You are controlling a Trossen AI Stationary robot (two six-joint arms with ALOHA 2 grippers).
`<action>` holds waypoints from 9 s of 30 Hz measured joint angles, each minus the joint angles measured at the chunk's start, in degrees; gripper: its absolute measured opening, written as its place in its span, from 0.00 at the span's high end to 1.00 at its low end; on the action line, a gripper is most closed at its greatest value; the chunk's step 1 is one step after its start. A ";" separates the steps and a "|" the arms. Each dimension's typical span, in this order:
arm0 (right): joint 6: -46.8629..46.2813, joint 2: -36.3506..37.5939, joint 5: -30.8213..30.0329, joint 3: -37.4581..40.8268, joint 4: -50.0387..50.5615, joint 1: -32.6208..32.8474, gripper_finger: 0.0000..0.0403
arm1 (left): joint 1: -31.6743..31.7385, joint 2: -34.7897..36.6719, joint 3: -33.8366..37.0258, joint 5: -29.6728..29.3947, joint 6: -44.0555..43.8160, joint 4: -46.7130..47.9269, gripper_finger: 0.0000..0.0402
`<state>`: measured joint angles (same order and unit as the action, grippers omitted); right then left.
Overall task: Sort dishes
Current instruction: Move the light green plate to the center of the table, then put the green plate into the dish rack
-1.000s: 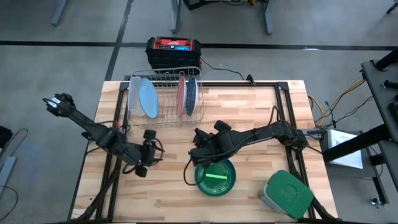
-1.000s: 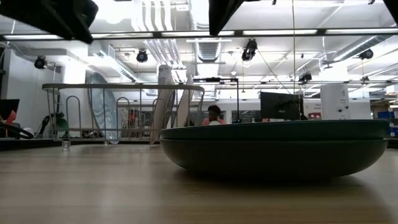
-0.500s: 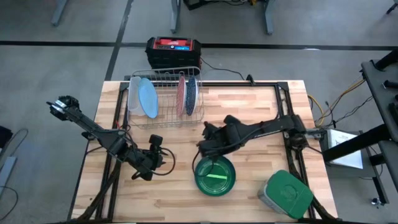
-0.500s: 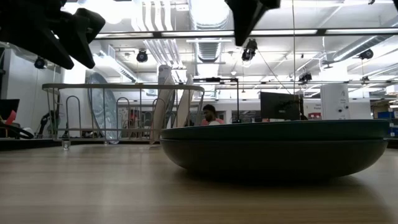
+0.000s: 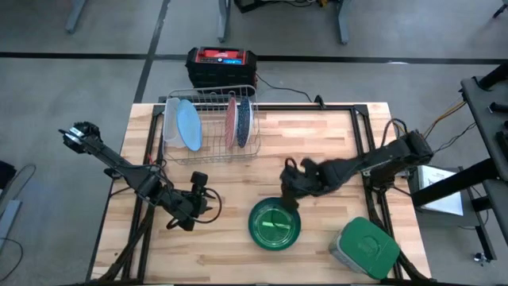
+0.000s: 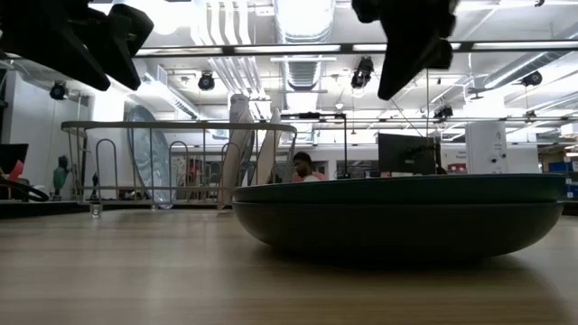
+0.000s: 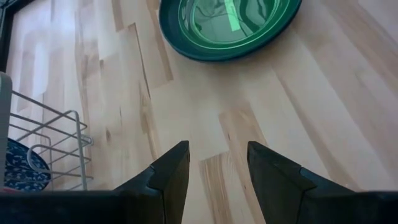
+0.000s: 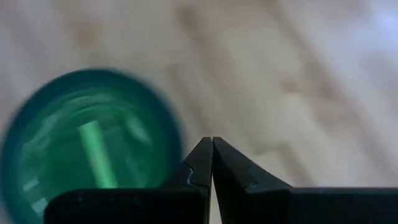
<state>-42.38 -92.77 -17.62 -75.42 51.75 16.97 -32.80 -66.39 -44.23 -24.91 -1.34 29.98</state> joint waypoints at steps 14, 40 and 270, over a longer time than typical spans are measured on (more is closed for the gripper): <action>6.09 -6.78 4.16 13.69 -27.73 6.65 0.99 | 0.06 -0.04 0.11 -0.09 3.61 -1.03 0.62; 7.77 -17.13 -1.89 0.88 -12.99 6.61 0.62 | 0.39 -0.07 3.76 -0.17 3.63 -1.60 0.62; -33.90 -13.90 -47.54 -23.95 26.03 15.49 1.00 | 8.17 -1.35 5.07 -1.15 15.76 -31.88 0.62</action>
<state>-76.28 -106.67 -65.16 -99.37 77.78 32.46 -24.63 -67.74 -39.16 -26.06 14.41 -1.90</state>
